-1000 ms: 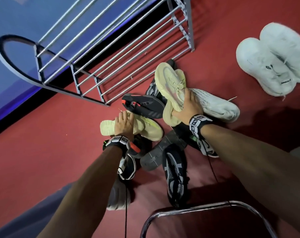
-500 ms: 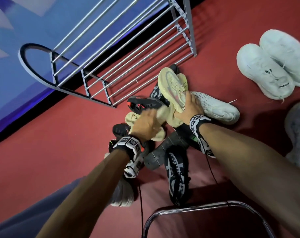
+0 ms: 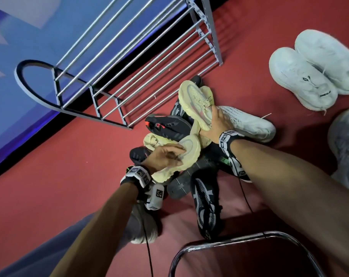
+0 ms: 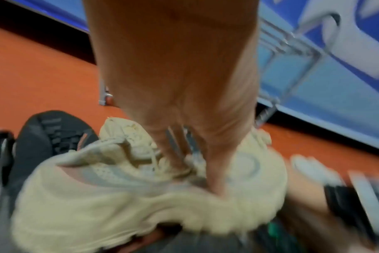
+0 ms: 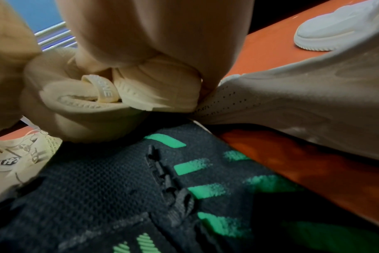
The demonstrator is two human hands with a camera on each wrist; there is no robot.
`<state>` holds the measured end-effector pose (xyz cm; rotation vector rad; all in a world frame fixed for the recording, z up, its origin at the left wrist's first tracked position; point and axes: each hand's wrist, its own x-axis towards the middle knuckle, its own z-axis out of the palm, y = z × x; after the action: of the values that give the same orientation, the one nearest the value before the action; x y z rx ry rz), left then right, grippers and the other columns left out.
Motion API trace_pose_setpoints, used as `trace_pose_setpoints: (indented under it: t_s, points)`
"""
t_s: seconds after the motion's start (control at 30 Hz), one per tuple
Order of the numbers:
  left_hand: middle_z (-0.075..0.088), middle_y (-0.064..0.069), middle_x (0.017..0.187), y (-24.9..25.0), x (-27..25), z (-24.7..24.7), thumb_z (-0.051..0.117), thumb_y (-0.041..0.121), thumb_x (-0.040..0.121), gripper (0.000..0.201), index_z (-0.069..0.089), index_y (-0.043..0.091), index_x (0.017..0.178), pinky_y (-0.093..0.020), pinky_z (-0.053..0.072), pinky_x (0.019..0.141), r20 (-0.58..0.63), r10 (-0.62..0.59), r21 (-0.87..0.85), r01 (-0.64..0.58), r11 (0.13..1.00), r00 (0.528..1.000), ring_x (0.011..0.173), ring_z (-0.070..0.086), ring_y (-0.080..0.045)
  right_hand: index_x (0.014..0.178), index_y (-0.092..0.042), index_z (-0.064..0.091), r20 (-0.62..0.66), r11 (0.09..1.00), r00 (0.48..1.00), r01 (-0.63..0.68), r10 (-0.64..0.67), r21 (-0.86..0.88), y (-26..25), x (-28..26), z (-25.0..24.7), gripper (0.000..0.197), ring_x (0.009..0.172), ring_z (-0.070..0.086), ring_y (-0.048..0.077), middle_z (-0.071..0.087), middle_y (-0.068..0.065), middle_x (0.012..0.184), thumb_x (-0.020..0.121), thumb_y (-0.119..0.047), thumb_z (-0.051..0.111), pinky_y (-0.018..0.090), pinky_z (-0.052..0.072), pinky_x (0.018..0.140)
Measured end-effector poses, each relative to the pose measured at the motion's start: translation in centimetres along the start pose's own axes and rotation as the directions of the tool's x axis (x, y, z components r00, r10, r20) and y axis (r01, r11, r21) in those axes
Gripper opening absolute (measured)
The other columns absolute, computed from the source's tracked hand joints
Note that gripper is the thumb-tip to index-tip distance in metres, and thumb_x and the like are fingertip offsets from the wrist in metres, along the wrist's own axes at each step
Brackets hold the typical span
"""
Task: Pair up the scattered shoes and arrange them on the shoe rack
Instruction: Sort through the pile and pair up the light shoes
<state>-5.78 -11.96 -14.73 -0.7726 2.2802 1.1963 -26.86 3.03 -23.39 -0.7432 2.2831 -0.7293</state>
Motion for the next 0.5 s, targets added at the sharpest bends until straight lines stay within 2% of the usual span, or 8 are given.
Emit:
trace_pose_setpoints:
  t_s: [0.07, 0.13, 0.2, 0.27, 0.33, 0.37, 0.43, 0.5]
  points:
    - [0.061, 0.006, 0.122, 0.1, -0.2, 2.2, 0.089, 0.016, 0.071, 0.051, 0.067, 0.019, 0.118, -0.041, 0.05, 0.093, -0.116, 0.092, 0.287, -0.056, 0.956, 0.989, 0.107, 0.056, -0.017, 0.152, -0.024, 0.012, 0.002, 1.0, 1.0, 0.005, -0.005, 0.012, 0.0, 0.2, 0.1, 0.111, 0.132, 0.039, 0.035, 0.03, 0.009, 0.152, 0.065, -0.055, 0.073, 0.051, 0.038, 0.105]
    - [0.053, 0.007, 0.118, 1.1, -0.6, 4.2, 0.087, 0.029, 0.069, 0.056, 0.056, 0.023, 0.116, -0.043, 0.05, 0.086, -0.242, 0.13, 0.502, 0.01, 0.865, 0.961, 0.102, 0.047, -0.019, 0.151, -0.025, 0.012, 0.008, 1.0, 1.0, 0.004, -0.004, 0.023, 0.1, 0.3, 0.0, 0.11, 0.131, 0.039, 0.035, 0.03, 0.009, 0.151, 0.063, -0.052, 0.072, 0.051, 0.039, 0.104]
    - [0.046, 0.001, 0.121, 1.2, -0.5, 5.3, 0.088, 0.044, 0.063, 0.075, 0.047, 0.019, 0.12, -0.037, 0.049, 0.086, -0.387, 0.111, 0.542, 0.128, 0.831, 0.915, 0.104, 0.047, -0.021, 0.151, -0.024, 0.013, 0.007, 1.0, 1.0, 0.006, -0.007, 0.026, 0.2, 0.4, 0.1, 0.11, 0.131, 0.039, 0.035, 0.031, 0.009, 0.151, 0.063, -0.051, 0.074, 0.051, 0.039, 0.104]
    - [0.05, -0.004, 0.12, 0.8, -0.2, 5.7, 0.082, 0.063, 0.062, 0.087, 0.046, 0.015, 0.124, -0.038, 0.046, 0.091, -0.471, 0.006, 0.563, 0.295, 0.772, 0.882, 0.108, 0.049, -0.026, 0.152, -0.023, 0.013, 0.007, 1.0, 1.0, 0.002, -0.002, 0.021, 0.3, 0.5, 0.1, 0.111, 0.133, 0.038, 0.035, 0.03, 0.01, 0.152, 0.064, -0.052, 0.074, 0.05, 0.038, 0.106]
    - [0.063, -0.005, 0.115, 0.8, 0.2, 5.8, 0.071, 0.071, 0.071, 0.076, 0.054, 0.018, 0.123, -0.041, 0.048, 0.09, -0.419, -0.166, 0.533, 0.39, 0.751, 0.893, 0.109, 0.058, -0.03, 0.152, -0.021, 0.012, 0.007, 1.0, 1.0, 0.004, -0.004, 0.018, 0.2, 0.4, 0.2, 0.111, 0.134, 0.037, 0.035, 0.029, 0.011, 0.153, 0.065, -0.052, 0.073, 0.05, 0.038, 0.106]
    - [0.068, -0.005, 0.109, 1.1, 0.2, 5.8, 0.07, 0.069, 0.074, 0.067, 0.058, 0.021, 0.118, -0.039, 0.051, 0.084, -0.383, -0.213, 0.497, 0.395, 0.773, 0.899, 0.104, 0.064, -0.031, 0.153, -0.021, 0.012, 0.005, 1.0, 1.0, 0.004, -0.004, 0.015, 0.2, 0.4, 0.2, 0.112, 0.134, 0.037, 0.035, 0.029, 0.011, 0.153, 0.065, -0.052, 0.073, 0.05, 0.038, 0.105]
    - [0.072, -0.003, 0.099, 1.4, 0.3, 5.5, 0.071, 0.065, 0.075, 0.054, 0.061, 0.023, 0.108, -0.035, 0.054, 0.074, -0.342, -0.214, 0.435, 0.357, 0.827, 0.915, 0.092, 0.068, -0.029, 0.152, -0.021, 0.012, 0.012, 1.0, 1.0, -0.002, 0.002, 0.018, 0.1, 0.4, 0.1, 0.112, 0.134, 0.038, 0.035, 0.029, 0.011, 0.153, 0.064, -0.052, 0.074, 0.05, 0.038, 0.105]
    - [0.072, -0.001, 0.093, 2.0, 0.2, 4.6, 0.07, 0.066, 0.074, 0.05, 0.061, 0.025, 0.101, -0.035, 0.055, 0.071, -0.342, -0.167, 0.445, 0.315, 0.838, 0.925, 0.086, 0.068, -0.027, 0.151, -0.024, 0.012, 0.04, 0.999, 0.999, -0.007, 0.005, 0.039, -0.1, 0.6, -0.2, 0.112, 0.135, 0.038, 0.035, 0.029, 0.01, 0.153, 0.064, -0.052, 0.076, 0.052, 0.037, 0.106]
